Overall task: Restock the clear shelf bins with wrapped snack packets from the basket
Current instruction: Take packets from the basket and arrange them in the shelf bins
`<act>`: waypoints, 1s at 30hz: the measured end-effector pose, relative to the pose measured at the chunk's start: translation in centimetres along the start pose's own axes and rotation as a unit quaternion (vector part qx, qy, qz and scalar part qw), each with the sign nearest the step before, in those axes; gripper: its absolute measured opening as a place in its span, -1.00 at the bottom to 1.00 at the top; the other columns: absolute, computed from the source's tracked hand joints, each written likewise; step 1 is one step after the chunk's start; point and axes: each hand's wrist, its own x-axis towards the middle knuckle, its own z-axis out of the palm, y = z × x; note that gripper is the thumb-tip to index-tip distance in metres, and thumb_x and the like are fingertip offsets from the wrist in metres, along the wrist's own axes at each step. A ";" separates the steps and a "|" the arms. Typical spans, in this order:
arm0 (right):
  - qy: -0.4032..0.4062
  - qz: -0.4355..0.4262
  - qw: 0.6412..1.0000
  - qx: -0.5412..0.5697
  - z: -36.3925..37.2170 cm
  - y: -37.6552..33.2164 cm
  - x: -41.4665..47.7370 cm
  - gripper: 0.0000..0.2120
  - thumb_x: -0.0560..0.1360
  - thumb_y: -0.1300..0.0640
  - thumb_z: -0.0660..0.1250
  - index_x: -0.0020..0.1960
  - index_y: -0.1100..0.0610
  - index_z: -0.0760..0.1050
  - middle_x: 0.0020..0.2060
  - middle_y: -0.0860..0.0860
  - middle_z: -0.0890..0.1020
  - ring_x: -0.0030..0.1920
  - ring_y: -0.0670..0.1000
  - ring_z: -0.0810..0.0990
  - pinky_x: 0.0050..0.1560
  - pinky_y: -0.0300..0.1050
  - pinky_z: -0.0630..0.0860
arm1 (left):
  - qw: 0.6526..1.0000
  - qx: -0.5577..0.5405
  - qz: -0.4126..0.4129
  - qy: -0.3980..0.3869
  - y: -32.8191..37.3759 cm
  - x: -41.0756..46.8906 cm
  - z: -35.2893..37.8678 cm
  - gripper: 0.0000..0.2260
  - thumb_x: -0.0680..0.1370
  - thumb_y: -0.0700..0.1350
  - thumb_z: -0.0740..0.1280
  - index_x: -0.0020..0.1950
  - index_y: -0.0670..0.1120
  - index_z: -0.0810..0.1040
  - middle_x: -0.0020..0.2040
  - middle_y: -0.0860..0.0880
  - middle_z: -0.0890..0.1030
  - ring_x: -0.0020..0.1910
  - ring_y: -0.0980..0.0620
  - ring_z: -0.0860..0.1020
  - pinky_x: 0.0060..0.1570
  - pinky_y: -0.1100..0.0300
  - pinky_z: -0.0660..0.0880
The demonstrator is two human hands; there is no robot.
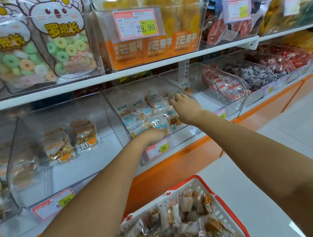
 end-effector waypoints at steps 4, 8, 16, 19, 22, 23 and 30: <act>0.057 0.025 0.996 0.066 -1.4 0.0 -3.8 -0.72 0.53 0.17 0.29 0.22 0.21 0.43 0.15 0.15 0.46 0.19 0.17 0.45 -0.06 0.00 0.42 | 0.996 0.024 0.022 0.083 -0.3 -1.5 -0.2 -0.65 0.61 0.09 0.19 -0.18 -0.16 0.46 -0.32 -0.09 0.45 -0.37 -0.01 0.40 -0.38 0.21 0.30; 0.024 0.027 0.995 0.091 -1.5 -2.1 -9.3 -0.76 0.57 0.03 0.23 0.03 0.21 0.50 -0.05 0.16 0.58 -0.01 0.20 0.56 -0.20 -0.06 0.39 | 0.965 0.011 0.134 0.226 -1.3 -4.0 2.1 -0.78 0.61 -0.02 0.20 -0.07 -0.12 0.55 -0.13 -0.06 0.56 -0.19 -0.01 0.49 -0.28 0.20 0.37; -0.230 -0.066 0.963 0.126 5.1 -6.5 -18.9 -0.67 0.54 -0.06 0.30 0.01 0.23 0.54 -0.08 0.16 0.62 -0.05 0.15 0.57 -0.20 -0.12 0.42 | 0.889 -0.053 0.256 0.377 -7.9 -10.1 10.7 -0.83 0.60 -0.14 0.24 -0.10 -0.17 0.56 -0.15 0.02 0.49 -0.13 0.09 0.43 -0.21 0.31 0.29; -0.345 -0.083 0.918 0.177 8.4 -8.1 -21.1 -0.58 0.49 -0.11 0.34 0.13 0.22 0.56 0.03 0.15 0.62 0.06 0.16 0.58 -0.08 -0.11 0.46 | 0.961 -0.028 0.156 0.227 -10.9 -10.8 14.5 -0.82 0.60 -0.12 0.23 -0.16 -0.10 0.55 -0.22 0.02 0.53 -0.25 0.09 0.46 -0.29 0.33 0.34; -0.401 -0.074 0.892 0.194 10.8 -9.5 -22.5 -0.36 0.44 -0.14 0.42 0.41 0.11 0.35 0.31 0.05 0.49 0.31 0.12 0.45 0.27 -0.04 0.40 | 0.998 0.011 0.040 0.056 -14.4 -10.7 17.4 -0.75 0.58 -0.13 0.19 -0.31 -0.07 0.42 -0.37 0.00 0.41 -0.41 0.06 0.35 -0.37 0.20 0.27; -0.409 -0.067 0.889 0.196 11.1 -9.9 -22.8 -0.27 0.42 -0.13 0.44 0.47 0.11 0.26 0.36 0.06 0.44 0.35 0.14 0.41 0.32 0.00 0.38 | 0.999 0.026 0.015 0.017 -15.5 -11.0 18.2 -0.74 0.58 -0.14 0.17 -0.33 -0.06 0.37 -0.40 -0.01 0.35 -0.44 0.05 0.30 -0.39 0.19 0.22; -0.376 -0.049 0.916 0.129 12.4 -12.2 -23.8 -0.10 0.29 -0.07 0.55 0.48 0.15 0.18 0.29 0.14 0.48 0.26 0.17 0.47 0.24 -0.01 0.45 | 0.998 -0.003 -0.044 -0.053 -19.2 -13.2 20.0 -0.65 0.61 -0.16 0.17 -0.39 -0.04 0.27 -0.39 0.00 0.29 -0.43 0.08 0.26 -0.38 0.19 0.19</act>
